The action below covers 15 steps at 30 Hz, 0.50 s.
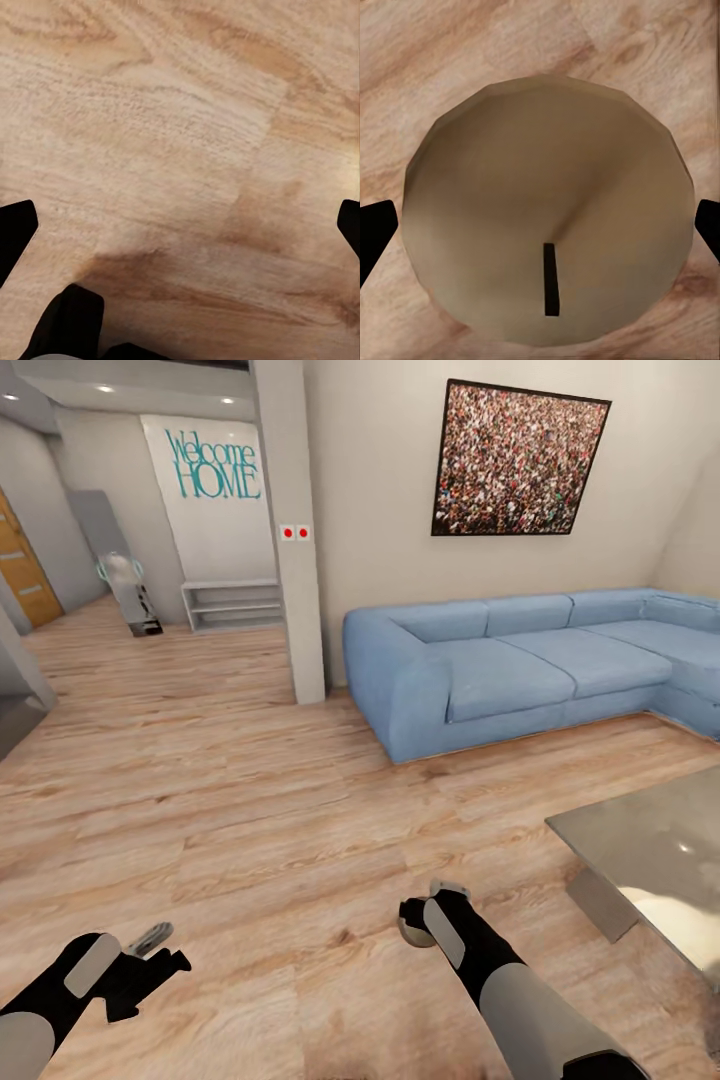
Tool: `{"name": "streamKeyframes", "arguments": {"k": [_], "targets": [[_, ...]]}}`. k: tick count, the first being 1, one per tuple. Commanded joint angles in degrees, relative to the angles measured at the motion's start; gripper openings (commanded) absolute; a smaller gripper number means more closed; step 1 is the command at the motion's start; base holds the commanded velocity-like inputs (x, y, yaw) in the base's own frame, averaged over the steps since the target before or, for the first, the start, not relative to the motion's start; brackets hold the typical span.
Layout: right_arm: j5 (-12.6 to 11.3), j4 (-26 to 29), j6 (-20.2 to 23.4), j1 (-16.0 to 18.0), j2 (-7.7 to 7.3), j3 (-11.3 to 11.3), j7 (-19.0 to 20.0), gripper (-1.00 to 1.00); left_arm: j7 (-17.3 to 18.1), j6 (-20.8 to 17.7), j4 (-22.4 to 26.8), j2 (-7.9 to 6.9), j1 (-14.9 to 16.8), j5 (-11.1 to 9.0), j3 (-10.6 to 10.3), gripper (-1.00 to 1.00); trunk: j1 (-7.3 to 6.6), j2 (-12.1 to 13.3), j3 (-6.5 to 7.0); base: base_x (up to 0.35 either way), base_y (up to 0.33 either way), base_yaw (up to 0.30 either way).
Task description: Place each of the two pumpkins and all three candles from the living room inside a cabinet in the living room (use any cabinet), then make sure every cabinet is closed, and position the cauldron so it is next to a table in the living room.
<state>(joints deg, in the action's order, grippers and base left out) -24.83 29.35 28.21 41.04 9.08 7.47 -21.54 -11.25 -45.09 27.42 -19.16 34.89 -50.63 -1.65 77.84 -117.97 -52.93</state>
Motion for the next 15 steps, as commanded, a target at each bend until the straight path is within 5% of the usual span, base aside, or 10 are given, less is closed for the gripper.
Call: {"name": "streamKeyframes", "arguments": {"k": [1,15], "targets": [[-0.04,0.0,-0.01,0.0,-0.06,0.01,-0.01,-1.0,0.0,0.0,0.0,0.0,0.0,0.0,-0.01,1.0,0.0,0.0,0.0,-0.045,0.271,-0.285],[-0.21,0.0,0.0,0.0,-0.2,-0.08,0.01,-1.0,0.08,0.0,0.0,0.0,0.0,0.0,-0.02,1.0,0.0,0.0,0.0,-0.006,0.248,-0.287]]}}
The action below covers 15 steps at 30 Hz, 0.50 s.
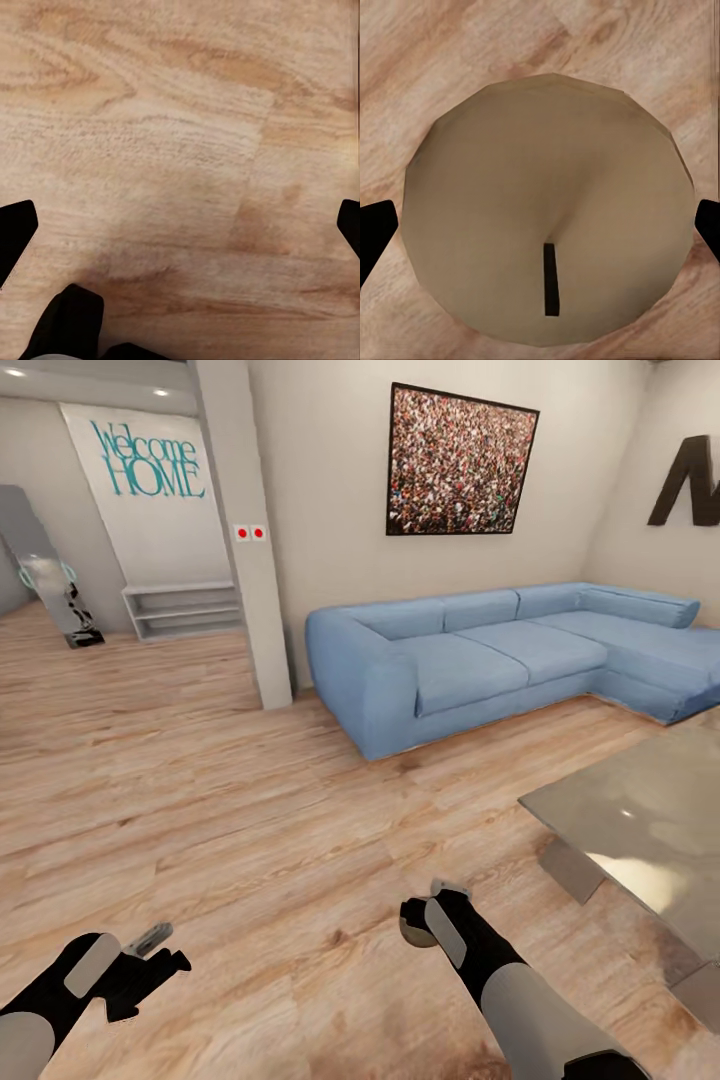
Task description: Place each of the two pumpkins and all three candles from the living room inside a cabinet in the living room (use any cabinet), then make sure every cabinet is closed, and position the cauldron so it is next to a table in the living room.
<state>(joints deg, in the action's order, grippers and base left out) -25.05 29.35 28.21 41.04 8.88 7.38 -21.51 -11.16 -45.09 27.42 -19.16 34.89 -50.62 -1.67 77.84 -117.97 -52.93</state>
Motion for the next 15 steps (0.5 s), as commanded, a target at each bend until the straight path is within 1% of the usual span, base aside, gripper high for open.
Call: {"name": "streamKeyframes", "arguments": {"k": [1,12,15], "targets": [[0.01,0.0,0.0,0.0,0.0,-0.03,-0.02,-1.0,0.0,0.0,0.0,0.0,0.0,0.0,0.0,1.0,0.0,0.0,0.0,0.0,0.174,-0.287],[-0.03,-0.05,0.0,0.0,0.0,-0.16,-0.01,-1.0,0.0,0.0,0.0,0.0,0.0,0.0,-0.1,1.0,0.0,0.0,0.0,-0.001,0.148,-0.287],[-0.06,-0.08,0.0,0.0,0.0,-0.17,0.02,-1.0,0.0,0.0,0.0,0.0,0.0,0.0,-0.09,1.0,0.0,0.0,0.0,-0.06,0.131,-0.287]]}}
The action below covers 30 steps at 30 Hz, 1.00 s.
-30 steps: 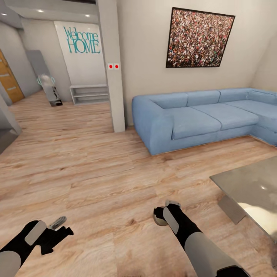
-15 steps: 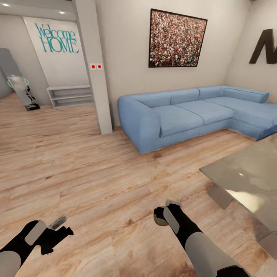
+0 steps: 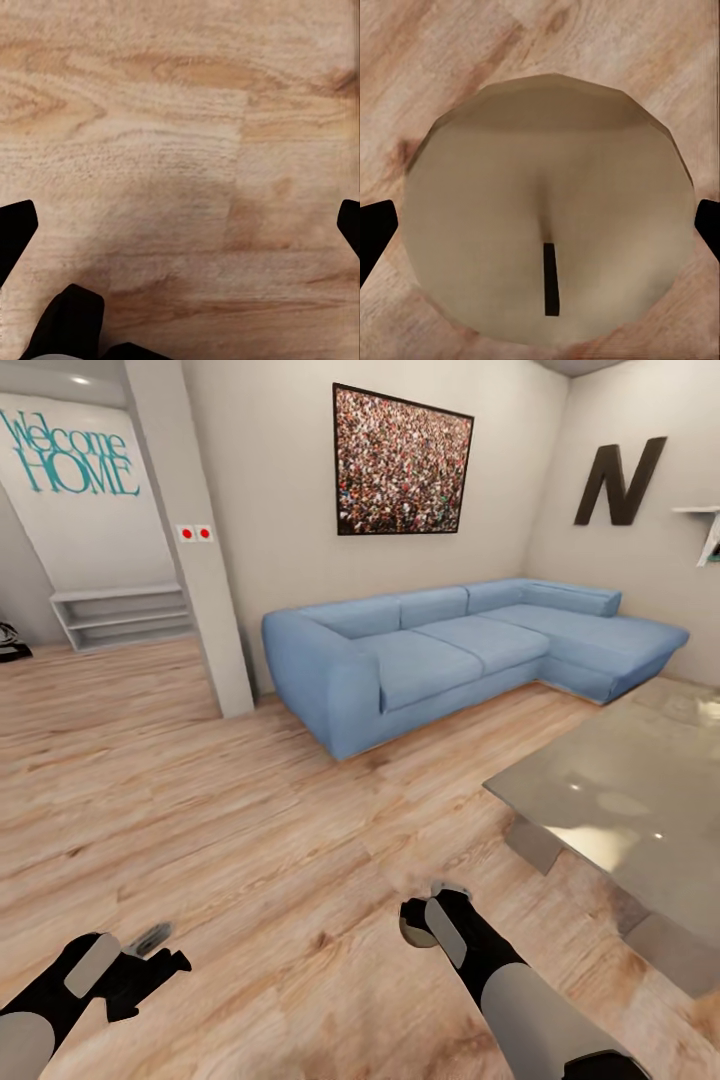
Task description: Place each of the two pumpkins and all three candles from the living room inside a cabinet in the living room (use any cabinet), then make sure every cabinet is closed, and position the cauldron so it is next to a table in the living room.
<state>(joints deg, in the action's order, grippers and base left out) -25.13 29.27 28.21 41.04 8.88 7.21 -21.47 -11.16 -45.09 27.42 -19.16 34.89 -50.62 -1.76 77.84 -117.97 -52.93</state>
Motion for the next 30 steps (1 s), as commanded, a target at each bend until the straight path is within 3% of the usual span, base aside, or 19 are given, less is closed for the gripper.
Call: {"name": "streamKeyframes", "arguments": {"k": [1,30], "targets": [[0.01,0.0,0.0,0.0,0.0,0.0,-0.02,-1.0,0.0,0.0,0.0,0.0,0.0,0.0,-0.02,1.0,0.0,0.0,0.0,-0.102,0.13,-0.287],[-0.01,-0.04,0.11,0.0,-0.17,-0.16,0.11,-1.0,0.0,0.0,0.0,0.0,0.0,0.0,0.03,1.0,0.0,0.0,0.0,-0.133,0.17,-0.287]]}}
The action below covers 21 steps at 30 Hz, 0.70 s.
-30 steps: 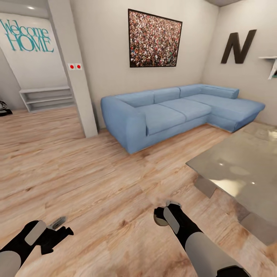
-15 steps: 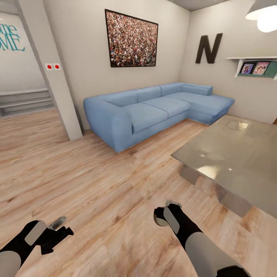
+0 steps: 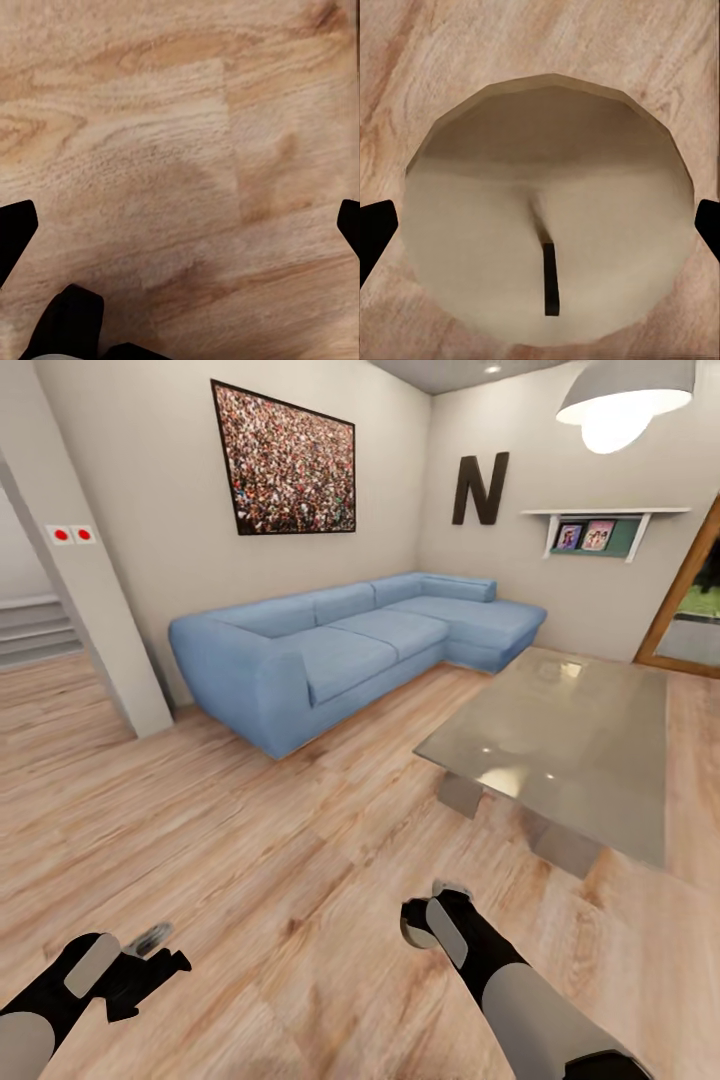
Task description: Place each of the two pumpkins and all three candles from the living room inside a cabinet in the living room (use any cabinet), then make sure every cabinet is closed, and position the cauldron so it is next to a table in the living room.
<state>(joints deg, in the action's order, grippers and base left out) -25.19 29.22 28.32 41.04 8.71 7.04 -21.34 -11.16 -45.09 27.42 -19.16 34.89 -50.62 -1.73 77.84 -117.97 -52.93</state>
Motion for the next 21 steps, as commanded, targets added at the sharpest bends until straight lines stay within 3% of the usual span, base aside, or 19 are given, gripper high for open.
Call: {"name": "streamKeyframes", "arguments": {"k": [1,21], "targets": [[0.06,0.0,0.01,0.01,0.0,0.01,-0.02,-1.0,0.0,0.0,0.0,0.0,0.0,0.0,-0.01,1.0,0.0,0.0,0.0,-0.025,0.107,-0.287],[0.06,-0.03,0.07,0.01,-0.09,-0.01,-0.02,-1.0,0.0,0.0,0.0,0.0,0.0,0.0,-0.11,1.0,0.0,0.0,0.0,-0.002,0.01,-0.287]]}}
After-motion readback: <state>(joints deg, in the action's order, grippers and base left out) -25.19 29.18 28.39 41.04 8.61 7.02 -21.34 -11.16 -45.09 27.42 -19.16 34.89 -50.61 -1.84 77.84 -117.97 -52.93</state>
